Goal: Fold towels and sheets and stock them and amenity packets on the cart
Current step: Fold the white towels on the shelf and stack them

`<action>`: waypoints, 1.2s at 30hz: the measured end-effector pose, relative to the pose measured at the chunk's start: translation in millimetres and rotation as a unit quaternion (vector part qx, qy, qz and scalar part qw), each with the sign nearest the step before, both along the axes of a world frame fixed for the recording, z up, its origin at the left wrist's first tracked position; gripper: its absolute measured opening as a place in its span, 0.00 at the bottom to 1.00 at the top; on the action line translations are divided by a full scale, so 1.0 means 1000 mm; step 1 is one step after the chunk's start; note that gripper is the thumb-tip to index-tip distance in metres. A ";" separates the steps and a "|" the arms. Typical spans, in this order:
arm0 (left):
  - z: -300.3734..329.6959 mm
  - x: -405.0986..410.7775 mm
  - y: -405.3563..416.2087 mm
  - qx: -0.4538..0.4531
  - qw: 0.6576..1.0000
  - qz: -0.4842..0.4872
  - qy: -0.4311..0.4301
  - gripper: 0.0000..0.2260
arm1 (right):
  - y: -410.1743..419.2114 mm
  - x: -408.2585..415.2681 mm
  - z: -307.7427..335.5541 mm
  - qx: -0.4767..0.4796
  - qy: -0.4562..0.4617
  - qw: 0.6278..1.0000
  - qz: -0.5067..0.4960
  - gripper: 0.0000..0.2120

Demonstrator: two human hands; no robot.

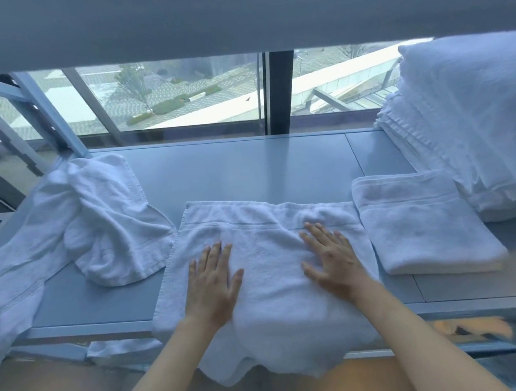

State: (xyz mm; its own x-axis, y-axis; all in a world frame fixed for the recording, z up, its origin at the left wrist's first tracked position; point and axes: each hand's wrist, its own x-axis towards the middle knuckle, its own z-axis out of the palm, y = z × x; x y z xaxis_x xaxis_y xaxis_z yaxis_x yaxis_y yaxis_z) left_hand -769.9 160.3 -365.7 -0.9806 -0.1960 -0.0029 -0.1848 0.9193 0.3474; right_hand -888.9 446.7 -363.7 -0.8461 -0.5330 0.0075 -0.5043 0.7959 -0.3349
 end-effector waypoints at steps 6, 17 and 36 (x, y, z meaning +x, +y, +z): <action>0.002 0.005 -0.011 -0.003 1.000 0.020 -0.005 0.27 | 0.003 -0.012 0.009 -0.010 0.039 0.994 -0.106 0.30; -0.012 0.062 -0.015 -0.031 0.999 0.011 -0.014 0.30 | 0.032 0.056 -0.013 0.085 0.010 0.995 -0.047 0.35; -0.005 -0.030 -0.165 -0.045 0.993 0.108 -0.035 0.29 | -0.143 -0.052 -0.009 0.082 -0.014 0.997 -0.009 0.39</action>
State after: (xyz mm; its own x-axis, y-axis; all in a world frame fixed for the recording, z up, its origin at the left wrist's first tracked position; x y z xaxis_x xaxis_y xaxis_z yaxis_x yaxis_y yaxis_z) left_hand -800.2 -5.0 -371.0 -0.9135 -0.4045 -0.0425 -0.4020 0.8822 0.2451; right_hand -940.9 303.9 -372.6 -0.8543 -0.5096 -0.1026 -0.4813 0.8500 -0.2141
